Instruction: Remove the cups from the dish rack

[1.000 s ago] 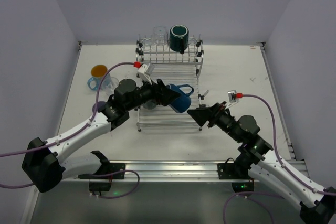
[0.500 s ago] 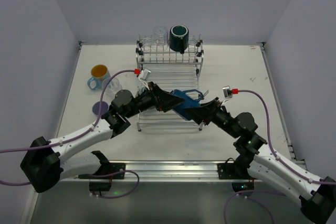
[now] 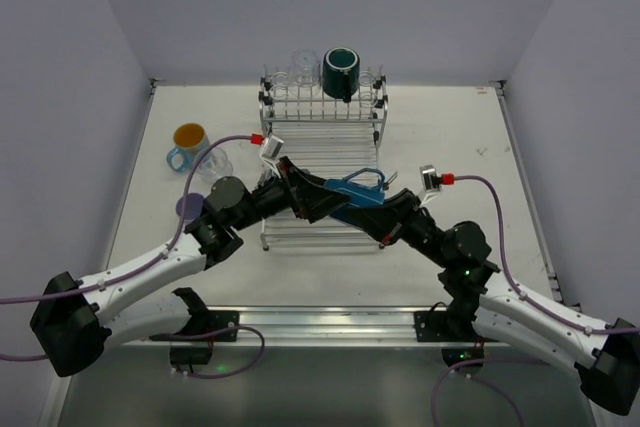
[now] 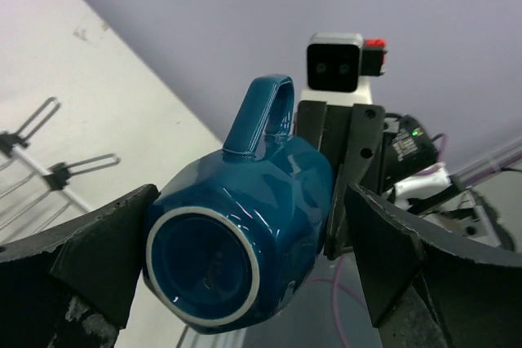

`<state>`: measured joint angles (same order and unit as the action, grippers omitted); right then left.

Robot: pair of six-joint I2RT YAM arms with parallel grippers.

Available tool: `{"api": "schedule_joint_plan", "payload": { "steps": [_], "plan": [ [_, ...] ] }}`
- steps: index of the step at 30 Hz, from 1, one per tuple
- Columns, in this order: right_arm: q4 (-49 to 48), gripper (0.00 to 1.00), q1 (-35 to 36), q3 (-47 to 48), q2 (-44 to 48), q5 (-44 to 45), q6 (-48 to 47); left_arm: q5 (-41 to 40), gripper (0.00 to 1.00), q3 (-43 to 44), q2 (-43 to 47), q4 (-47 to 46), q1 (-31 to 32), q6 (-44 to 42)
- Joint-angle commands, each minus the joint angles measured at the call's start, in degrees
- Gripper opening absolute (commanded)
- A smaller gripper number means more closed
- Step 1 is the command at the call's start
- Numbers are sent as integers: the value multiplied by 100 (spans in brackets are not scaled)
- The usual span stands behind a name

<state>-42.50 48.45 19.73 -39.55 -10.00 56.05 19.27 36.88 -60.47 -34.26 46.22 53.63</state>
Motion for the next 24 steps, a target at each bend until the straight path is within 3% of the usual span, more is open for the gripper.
{"api": "schedule_joint_plan", "payload": {
  "steps": [1, 6, 10, 13, 17, 24],
  "plan": [
    [589, 0, -19, 40, 525, 551, -313, -142, 100, 512, 561, 734, 19, -1133],
    [1919, 0, -28, 303, 1273, 876, -656, -1213, 100, 1110, 1212, 2764, 19, -2399],
    [3860, 0, -37, 1031, 1547, 1350, -1253, -1952, 100, 1479, 1572, 4109, 19, -3155],
    [5281, 0, -124, 1927, 1232, 1974, -1833, -2628, 100, 1541, 1854, 5006, 28, -3525],
    [6419, 0, -633, 3088, 581, 2529, -2475, -3192, 100, 1287, 2153, 5938, 19, -3719],
    [7387, 0, -2476, 4548, -1296, 2434, -3424, -3359, 100, 557, 2575, 5932, 19, -3790]
  ]
}}
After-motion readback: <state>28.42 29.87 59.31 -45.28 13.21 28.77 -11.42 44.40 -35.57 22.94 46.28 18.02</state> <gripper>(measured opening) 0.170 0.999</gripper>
